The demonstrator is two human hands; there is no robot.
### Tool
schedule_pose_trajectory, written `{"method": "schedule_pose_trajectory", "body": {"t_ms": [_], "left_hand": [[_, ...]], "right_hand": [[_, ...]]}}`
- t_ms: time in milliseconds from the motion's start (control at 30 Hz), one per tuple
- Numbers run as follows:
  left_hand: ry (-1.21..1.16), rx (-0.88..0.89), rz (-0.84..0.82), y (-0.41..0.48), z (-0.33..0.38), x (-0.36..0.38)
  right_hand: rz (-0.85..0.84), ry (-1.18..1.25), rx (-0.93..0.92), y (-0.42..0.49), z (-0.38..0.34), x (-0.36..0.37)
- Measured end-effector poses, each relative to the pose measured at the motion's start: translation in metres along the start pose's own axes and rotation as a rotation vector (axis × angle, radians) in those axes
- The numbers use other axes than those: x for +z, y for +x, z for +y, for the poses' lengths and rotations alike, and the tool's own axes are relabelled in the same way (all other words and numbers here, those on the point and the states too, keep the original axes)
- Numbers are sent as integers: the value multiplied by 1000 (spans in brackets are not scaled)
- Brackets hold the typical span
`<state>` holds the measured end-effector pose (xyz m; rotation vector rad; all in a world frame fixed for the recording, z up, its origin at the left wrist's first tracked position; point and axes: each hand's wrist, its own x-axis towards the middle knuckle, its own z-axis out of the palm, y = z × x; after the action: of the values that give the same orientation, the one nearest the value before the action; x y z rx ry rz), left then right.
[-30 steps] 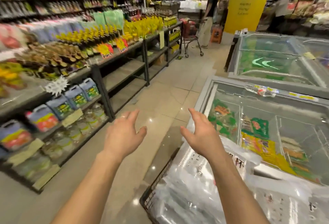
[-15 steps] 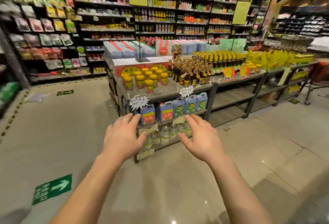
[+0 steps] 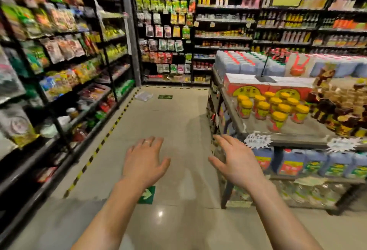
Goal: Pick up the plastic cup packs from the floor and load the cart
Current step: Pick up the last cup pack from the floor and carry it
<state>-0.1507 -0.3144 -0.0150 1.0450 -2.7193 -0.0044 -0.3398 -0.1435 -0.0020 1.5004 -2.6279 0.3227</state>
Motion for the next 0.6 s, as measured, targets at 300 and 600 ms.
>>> {"method": "schedule_pose_trajectory", "body": {"t_ms": [300, 600], "left_hand": [[26, -129, 21, 207, -40, 35], [-33, -182, 33, 395, -67, 73]], "right_hand": [[-29, 146, -117, 253, 27, 48], [-55, 130, -183, 458, 52, 74]]}}
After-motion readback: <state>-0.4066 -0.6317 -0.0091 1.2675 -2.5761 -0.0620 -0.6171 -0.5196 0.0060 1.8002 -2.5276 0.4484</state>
